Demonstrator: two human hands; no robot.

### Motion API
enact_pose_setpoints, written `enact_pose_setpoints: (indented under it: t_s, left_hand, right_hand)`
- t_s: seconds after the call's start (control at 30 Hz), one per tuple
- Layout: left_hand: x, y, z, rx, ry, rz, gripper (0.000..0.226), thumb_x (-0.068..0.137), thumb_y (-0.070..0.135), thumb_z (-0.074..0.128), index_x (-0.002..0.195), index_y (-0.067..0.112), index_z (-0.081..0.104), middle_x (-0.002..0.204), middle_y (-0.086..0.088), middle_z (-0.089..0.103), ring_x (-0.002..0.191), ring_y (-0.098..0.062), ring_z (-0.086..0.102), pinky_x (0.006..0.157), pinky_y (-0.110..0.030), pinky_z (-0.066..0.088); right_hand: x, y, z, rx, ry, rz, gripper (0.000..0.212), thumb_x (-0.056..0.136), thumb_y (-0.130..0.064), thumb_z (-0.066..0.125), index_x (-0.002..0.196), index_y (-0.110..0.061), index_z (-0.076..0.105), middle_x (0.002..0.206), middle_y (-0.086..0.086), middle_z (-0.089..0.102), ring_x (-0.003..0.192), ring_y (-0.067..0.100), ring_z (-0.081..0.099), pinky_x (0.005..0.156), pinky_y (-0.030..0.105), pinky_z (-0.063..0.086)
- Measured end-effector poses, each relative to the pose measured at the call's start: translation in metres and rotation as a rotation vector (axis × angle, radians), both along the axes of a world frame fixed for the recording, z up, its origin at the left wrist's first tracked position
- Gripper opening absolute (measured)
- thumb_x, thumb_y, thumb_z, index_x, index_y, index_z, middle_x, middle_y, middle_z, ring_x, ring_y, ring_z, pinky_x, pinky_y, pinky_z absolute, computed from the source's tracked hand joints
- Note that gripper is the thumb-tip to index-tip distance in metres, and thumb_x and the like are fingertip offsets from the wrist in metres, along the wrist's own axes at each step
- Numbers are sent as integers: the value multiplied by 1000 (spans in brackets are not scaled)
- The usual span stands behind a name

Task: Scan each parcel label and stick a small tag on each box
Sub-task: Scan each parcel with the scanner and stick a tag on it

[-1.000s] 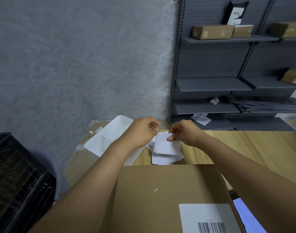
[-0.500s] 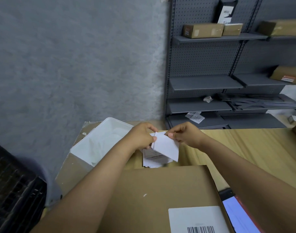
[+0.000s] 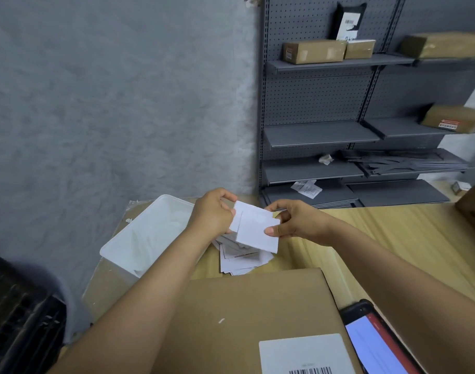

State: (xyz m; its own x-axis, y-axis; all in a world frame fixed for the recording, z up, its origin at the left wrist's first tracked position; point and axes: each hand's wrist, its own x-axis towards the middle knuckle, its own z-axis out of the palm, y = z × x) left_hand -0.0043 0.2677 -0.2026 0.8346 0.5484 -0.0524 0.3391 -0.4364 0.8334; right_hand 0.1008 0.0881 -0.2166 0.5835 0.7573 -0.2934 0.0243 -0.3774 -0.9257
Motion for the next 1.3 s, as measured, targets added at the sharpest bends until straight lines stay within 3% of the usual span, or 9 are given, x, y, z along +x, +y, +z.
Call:
enact_pose_setpoints:
  t_s: [0.2,0.37,0.57,0.73,0.83,0.97,1.07,1.2,1.3]
  left_hand:
    - [2,1,-5,225,162,-90,38,80,-1,42,108,20,56,87,-10,62,69,-30,65,60,-33,56]
    - [1,-4,-16,386,379,-209,39,81,0,42,113,18,55,109,-10,58,77,-25,58,53,-24,37]
    - [0,-10,-11,540,498,-280,43,89,34,57,130,25,51,131,-3,53,109,-23,57,80,-27,44]
    - [3,-29,6,94,227,-339,20,95,46,49,84,37,63,112,4,64,88,-15,66,66,-27,51]
    - [2,-33,9,-218,141,-240,12,92,38,58,100,30,62,106,4,67,92,-11,69,74,-30,58]
    - [-1,-35,9,-613,58,-127,28,90,1,61,114,14,55,90,-11,71,72,-18,73,60,-26,58]
    - [-4,-36,10,-643,70,-50,32,88,-13,54,112,8,53,74,-17,68,57,-15,69,51,-20,54]
    - [-7,-32,7,-596,143,-29,28,87,-13,49,106,6,56,75,-15,62,48,-11,63,46,-18,50]
    - [-11,-27,4,-511,235,-105,27,86,-9,50,101,10,62,70,-11,62,49,-11,61,46,-19,48]
  right_hand:
    - [10,-18,-5,-88,-74,-47,34,81,-5,74,113,-6,62,68,3,51,62,12,55,62,19,48]
    - [20,-33,-10,-178,-193,-224,17,82,-10,73,97,-7,65,75,3,62,66,16,55,60,24,43]
    - [16,-37,-8,-15,-141,-303,19,84,-13,72,78,-10,55,66,5,58,62,18,48,56,25,39]
    - [7,-29,-9,68,-115,-303,19,90,-15,65,81,-4,52,67,12,57,64,23,46,64,33,38]
    - [4,-29,-10,83,-91,-293,19,91,-17,64,82,-2,56,65,9,58,56,19,51,58,27,45]
    - [-3,-27,-11,115,-73,-299,22,93,-18,61,81,1,59,65,9,54,52,12,50,51,19,42]
    - [-8,-23,-13,172,-69,-353,21,93,-15,61,85,4,66,76,12,56,64,17,48,55,19,42]
    - [-12,-17,-11,286,-48,-430,17,92,-13,62,99,-1,72,90,8,68,73,10,58,67,22,49]
    - [-13,-15,-10,303,-95,-457,15,93,-15,60,91,-5,72,84,3,68,72,10,56,69,23,46]
